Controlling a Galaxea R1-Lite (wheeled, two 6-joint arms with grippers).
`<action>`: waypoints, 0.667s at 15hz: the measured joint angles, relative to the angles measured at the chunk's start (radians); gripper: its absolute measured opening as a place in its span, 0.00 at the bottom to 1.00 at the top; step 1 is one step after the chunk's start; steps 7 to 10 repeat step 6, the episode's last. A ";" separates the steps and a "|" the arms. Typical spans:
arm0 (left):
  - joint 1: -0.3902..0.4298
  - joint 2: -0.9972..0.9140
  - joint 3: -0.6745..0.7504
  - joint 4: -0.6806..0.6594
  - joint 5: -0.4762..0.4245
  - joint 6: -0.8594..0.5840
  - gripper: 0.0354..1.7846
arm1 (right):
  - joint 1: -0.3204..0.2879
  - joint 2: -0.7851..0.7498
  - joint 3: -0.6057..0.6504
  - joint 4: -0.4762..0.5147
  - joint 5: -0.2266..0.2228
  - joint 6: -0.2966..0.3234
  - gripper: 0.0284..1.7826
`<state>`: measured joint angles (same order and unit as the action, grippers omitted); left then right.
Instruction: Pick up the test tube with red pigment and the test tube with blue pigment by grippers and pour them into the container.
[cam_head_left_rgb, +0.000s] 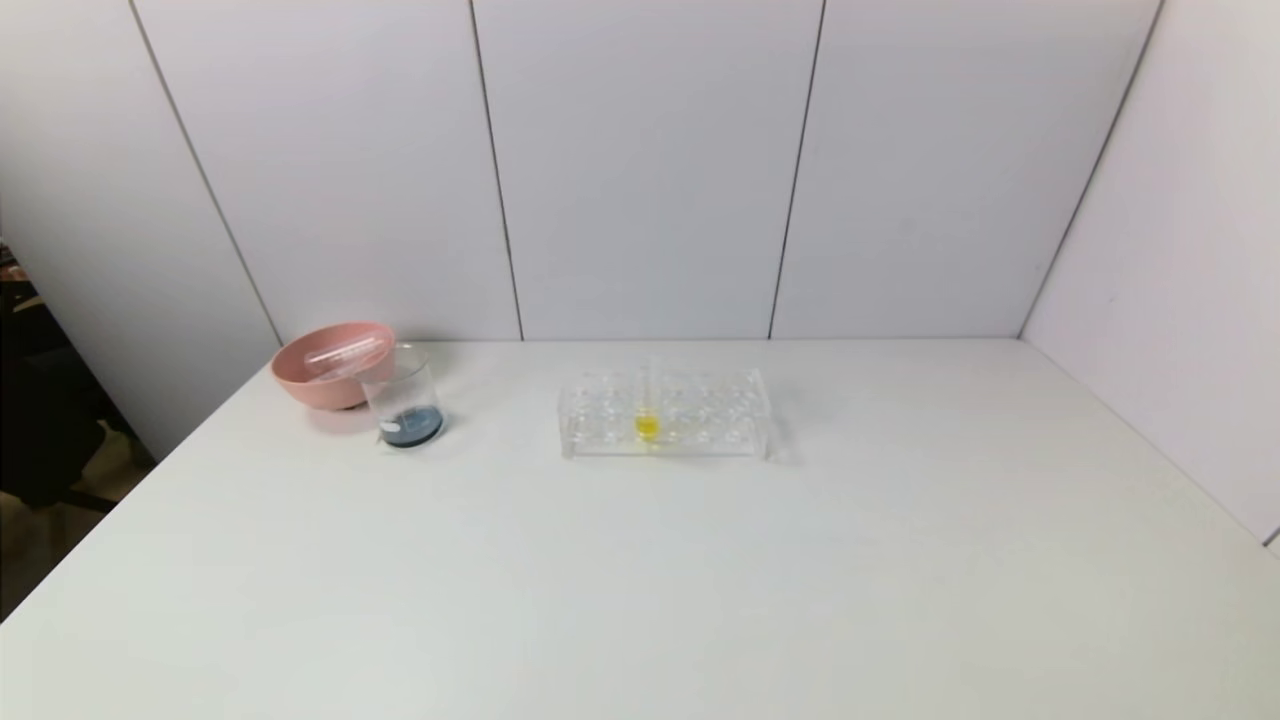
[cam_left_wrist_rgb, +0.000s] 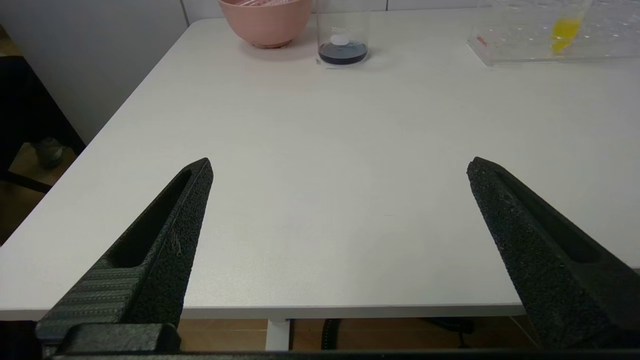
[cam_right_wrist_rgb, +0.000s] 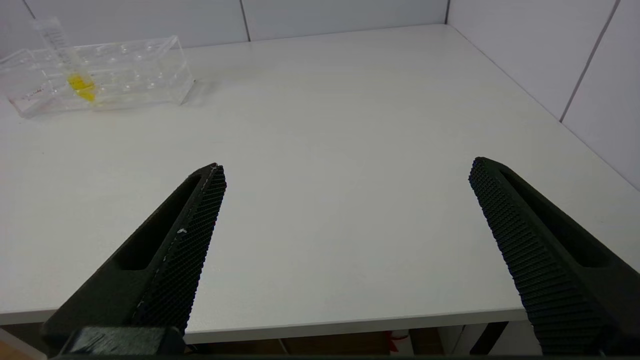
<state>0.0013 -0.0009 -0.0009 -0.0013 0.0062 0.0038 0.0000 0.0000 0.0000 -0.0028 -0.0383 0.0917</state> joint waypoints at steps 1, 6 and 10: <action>0.000 0.000 0.000 0.000 0.000 0.000 1.00 | 0.000 0.000 0.000 0.000 0.000 0.000 1.00; 0.000 -0.001 0.001 -0.003 0.012 -0.062 1.00 | 0.000 0.000 0.000 0.000 0.000 0.001 1.00; 0.000 -0.001 0.001 -0.003 0.012 -0.062 1.00 | 0.000 0.000 0.000 0.000 0.000 0.001 1.00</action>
